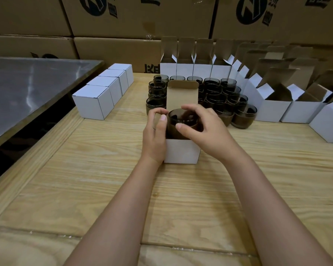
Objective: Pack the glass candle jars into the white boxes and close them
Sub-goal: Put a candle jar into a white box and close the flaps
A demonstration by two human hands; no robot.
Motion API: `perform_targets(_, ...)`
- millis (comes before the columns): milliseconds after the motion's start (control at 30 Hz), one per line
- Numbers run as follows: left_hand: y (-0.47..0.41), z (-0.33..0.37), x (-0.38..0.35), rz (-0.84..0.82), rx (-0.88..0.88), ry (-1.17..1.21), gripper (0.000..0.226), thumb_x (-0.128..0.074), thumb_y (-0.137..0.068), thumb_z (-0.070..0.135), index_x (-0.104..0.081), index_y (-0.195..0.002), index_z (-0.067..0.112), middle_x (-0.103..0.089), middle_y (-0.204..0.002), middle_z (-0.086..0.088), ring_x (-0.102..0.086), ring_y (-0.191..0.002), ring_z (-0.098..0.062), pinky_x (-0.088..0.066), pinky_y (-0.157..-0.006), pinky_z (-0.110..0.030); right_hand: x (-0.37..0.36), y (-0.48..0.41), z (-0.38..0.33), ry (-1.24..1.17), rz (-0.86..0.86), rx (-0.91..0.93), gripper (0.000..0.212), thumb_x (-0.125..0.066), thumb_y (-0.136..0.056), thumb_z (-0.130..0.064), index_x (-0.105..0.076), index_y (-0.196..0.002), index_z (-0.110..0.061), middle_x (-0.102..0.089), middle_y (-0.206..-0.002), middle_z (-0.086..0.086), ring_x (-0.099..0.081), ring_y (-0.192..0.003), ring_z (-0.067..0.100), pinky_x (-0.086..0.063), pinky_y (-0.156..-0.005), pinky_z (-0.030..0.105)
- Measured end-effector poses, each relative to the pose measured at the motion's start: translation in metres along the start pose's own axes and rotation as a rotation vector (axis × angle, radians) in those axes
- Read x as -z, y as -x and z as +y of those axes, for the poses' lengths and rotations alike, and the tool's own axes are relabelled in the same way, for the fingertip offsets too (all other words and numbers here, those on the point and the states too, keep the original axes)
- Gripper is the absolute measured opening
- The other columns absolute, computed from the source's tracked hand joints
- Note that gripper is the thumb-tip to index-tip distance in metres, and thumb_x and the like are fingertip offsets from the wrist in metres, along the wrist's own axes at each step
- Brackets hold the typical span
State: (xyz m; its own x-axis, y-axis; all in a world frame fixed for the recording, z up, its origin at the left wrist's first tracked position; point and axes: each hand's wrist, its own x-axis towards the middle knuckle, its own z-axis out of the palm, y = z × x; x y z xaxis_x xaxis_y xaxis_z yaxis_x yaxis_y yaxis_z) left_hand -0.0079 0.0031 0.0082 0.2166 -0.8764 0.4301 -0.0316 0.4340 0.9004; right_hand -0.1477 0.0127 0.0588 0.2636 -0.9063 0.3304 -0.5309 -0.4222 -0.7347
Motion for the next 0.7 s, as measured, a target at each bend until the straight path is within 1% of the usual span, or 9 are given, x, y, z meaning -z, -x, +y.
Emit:
perform_targets(67,0.000,-0.001,-0.001,0.013,-0.017,-0.004,0.041,-0.038,-0.080,0.052,-0.051,-0.104,0.021,-0.058,-0.094,0.007,-0.059,-0.089,-0.016,-0.048,-0.078,-0.038,-0.003,0.000,0.001,0.111,-0.026,0.047,0.057,-0.068,-0.081,-0.036,-0.048,-0.133,-0.025,-0.050,-0.113,-0.015,-0.042,-0.116,0.012,-0.035,-0.103,0.037)
perform_targets(167,0.001,-0.001,-0.001,0.003,-0.017,0.006,0.041,-0.039,-0.079,0.050,-0.050,-0.105,0.020,-0.055,-0.097,0.003,-0.058,-0.093,-0.026,-0.048,-0.081,-0.044,-0.007,-0.001,0.001,0.123,-0.030,0.073,0.054,-0.068,-0.081,-0.033,-0.051,-0.130,-0.018,-0.050,-0.119,-0.006,-0.044,-0.115,0.014,-0.033,-0.105,0.042)
perform_targets(233,0.001,-0.001,-0.001,-0.004,-0.020,-0.002,0.040,-0.038,-0.079,0.049,-0.049,-0.105,0.021,-0.055,-0.099,0.002,-0.057,-0.092,-0.025,-0.048,-0.079,-0.045,-0.008,0.000,0.001,0.148,-0.038,0.075,0.058,-0.061,-0.078,-0.043,-0.051,-0.129,-0.017,-0.047,-0.116,-0.007,-0.043,-0.112,0.011,-0.032,-0.105,0.039)
perform_targets(300,0.002,-0.002,-0.001,0.002,-0.041,-0.029,0.042,-0.037,-0.079,0.049,-0.049,-0.107,0.020,-0.055,-0.098,0.007,-0.057,-0.090,-0.014,-0.048,-0.076,-0.036,-0.009,0.000,0.002,0.210,-0.052,0.096,0.062,-0.051,-0.074,-0.046,-0.049,-0.130,-0.018,-0.042,-0.114,-0.009,-0.040,-0.109,0.011,-0.030,-0.103,0.035)
perform_targets(367,0.002,-0.003,-0.001,0.007,-0.060,-0.052,0.043,-0.036,-0.079,0.048,-0.048,-0.108,0.019,-0.056,-0.097,0.010,-0.057,-0.086,-0.008,-0.047,-0.073,-0.027,-0.009,0.002,0.003,0.254,-0.058,0.131,0.061,-0.047,-0.076,-0.046,-0.047,-0.130,-0.016,-0.043,-0.117,-0.006,-0.042,-0.110,0.015,-0.031,-0.101,0.035)
perform_targets(500,0.002,-0.005,0.000,0.005,-0.086,-0.053,0.044,-0.037,-0.079,0.046,-0.049,-0.110,0.017,-0.057,-0.100,0.005,-0.057,-0.091,-0.010,-0.048,-0.079,-0.029,-0.011,0.006,0.009,0.387,-0.066,0.235,0.063,-0.033,-0.084,-0.055,-0.051,-0.130,-0.015,-0.045,-0.125,-0.001,-0.047,-0.109,0.017,-0.036,-0.094,0.033)
perform_targets(567,0.002,-0.006,0.000,0.005,-0.101,-0.062,0.044,-0.037,-0.079,0.045,-0.049,-0.110,0.015,-0.057,-0.099,0.007,-0.056,-0.089,-0.005,-0.044,-0.078,-0.022,-0.014,0.007,0.012,0.436,-0.028,0.269,0.066,-0.026,-0.086,-0.056,-0.059,-0.123,-0.013,-0.049,-0.124,0.001,-0.050,-0.107,0.019,-0.038,-0.093,0.036)
perform_targets(633,0.002,-0.006,0.000,0.003,-0.108,-0.065,0.044,-0.037,-0.079,0.045,-0.049,-0.109,0.016,-0.057,-0.096,0.011,-0.055,-0.084,0.001,-0.042,-0.075,-0.017,-0.017,0.008,0.014,0.417,0.040,0.313,0.061,-0.027,-0.090,-0.051,-0.064,-0.115,-0.010,-0.055,-0.118,0.004,-0.053,-0.104,0.022,-0.039,-0.093,0.038)
perform_targets(700,0.002,-0.006,0.000,-0.001,-0.104,-0.056,0.042,-0.037,-0.079,0.046,-0.049,-0.108,0.017,-0.056,-0.097,0.009,-0.055,-0.084,-0.002,-0.043,-0.076,-0.020,-0.020,0.010,0.018,0.374,0.142,0.391,0.052,-0.032,-0.092,-0.043,-0.066,-0.111,-0.007,-0.060,-0.113,0.006,-0.055,-0.103,0.024,-0.039,-0.093,0.039)
